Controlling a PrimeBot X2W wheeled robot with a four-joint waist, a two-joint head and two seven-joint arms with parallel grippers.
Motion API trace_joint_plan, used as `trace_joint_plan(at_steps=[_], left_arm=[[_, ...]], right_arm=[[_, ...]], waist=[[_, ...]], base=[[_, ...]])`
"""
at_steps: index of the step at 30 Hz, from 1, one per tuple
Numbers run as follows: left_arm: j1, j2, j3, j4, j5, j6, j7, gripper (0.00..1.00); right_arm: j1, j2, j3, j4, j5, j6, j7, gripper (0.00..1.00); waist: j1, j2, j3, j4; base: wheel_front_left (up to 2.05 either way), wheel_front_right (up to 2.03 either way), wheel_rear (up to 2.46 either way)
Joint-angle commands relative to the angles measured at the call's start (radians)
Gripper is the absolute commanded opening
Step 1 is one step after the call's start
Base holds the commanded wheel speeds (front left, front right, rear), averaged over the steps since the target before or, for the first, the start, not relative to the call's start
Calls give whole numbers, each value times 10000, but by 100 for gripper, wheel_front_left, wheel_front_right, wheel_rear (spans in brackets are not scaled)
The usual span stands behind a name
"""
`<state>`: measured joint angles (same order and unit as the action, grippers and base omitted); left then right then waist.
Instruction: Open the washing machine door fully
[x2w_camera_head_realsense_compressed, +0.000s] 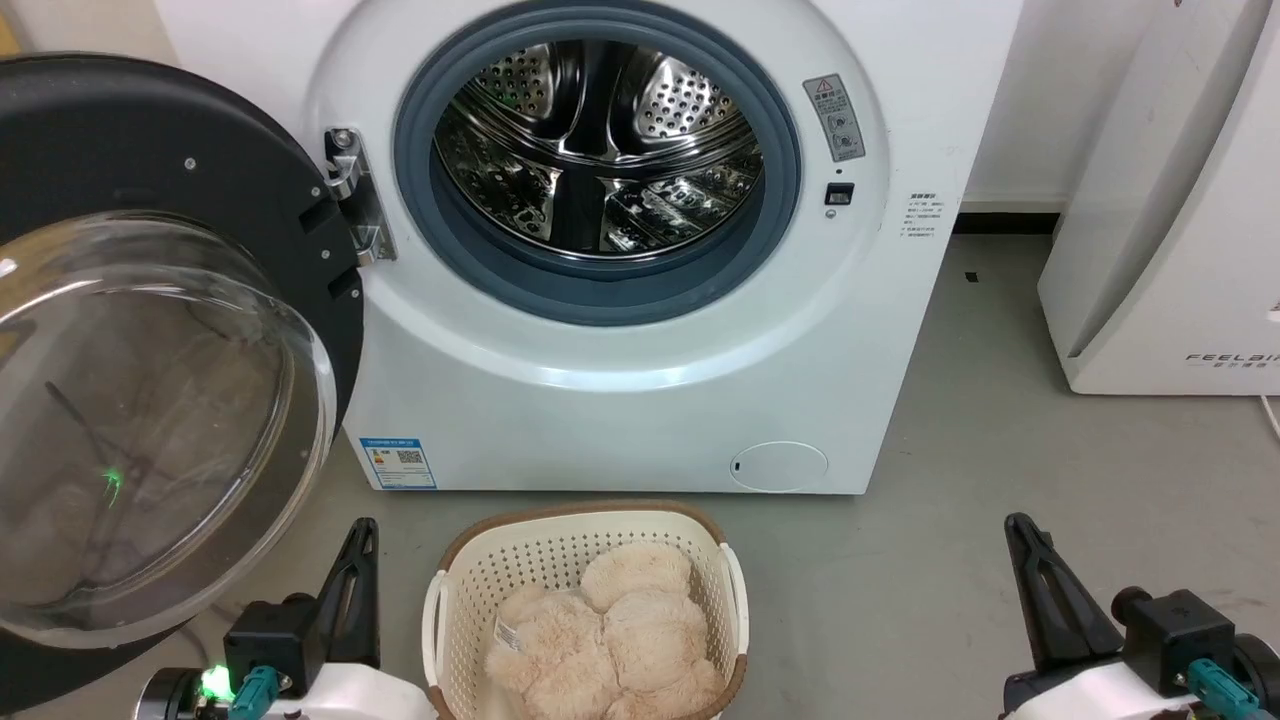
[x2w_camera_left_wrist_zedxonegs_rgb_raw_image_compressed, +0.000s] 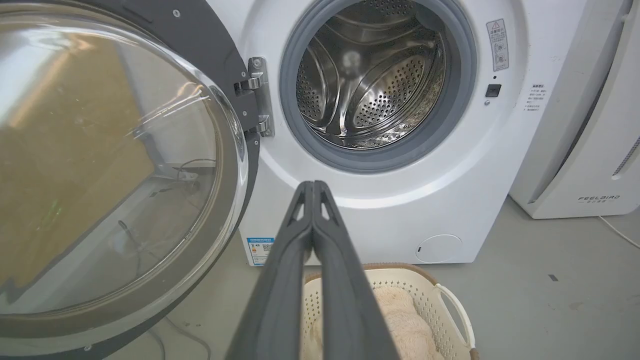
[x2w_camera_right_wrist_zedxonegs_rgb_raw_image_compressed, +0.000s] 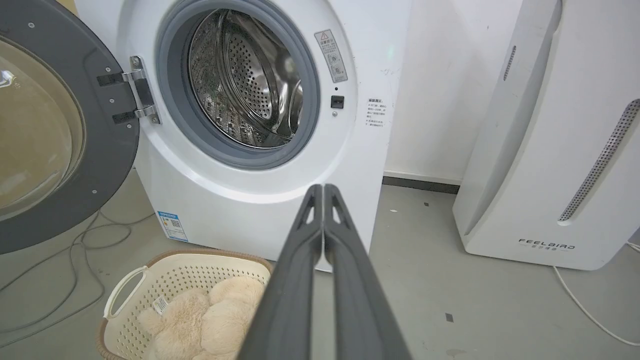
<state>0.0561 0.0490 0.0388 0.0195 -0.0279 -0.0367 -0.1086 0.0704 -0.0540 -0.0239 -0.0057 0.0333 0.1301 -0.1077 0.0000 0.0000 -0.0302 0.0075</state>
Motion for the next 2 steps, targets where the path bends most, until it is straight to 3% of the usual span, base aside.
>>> trace_joint_plan(at_steps=[1, 2], left_arm=[[-208, 9, -41, -52, 86, 69, 44, 0], [-215, 9, -48, -55, 90, 74, 65, 0]], right_arm=[[-236, 22, 28, 20, -40, 4, 29, 0], [-245, 23, 32, 21, -46, 4, 50, 0]], waist=[[0, 0, 6, -2], [0, 0, 12, -3]], base=[[0, 0, 0], [0, 0, 0]])
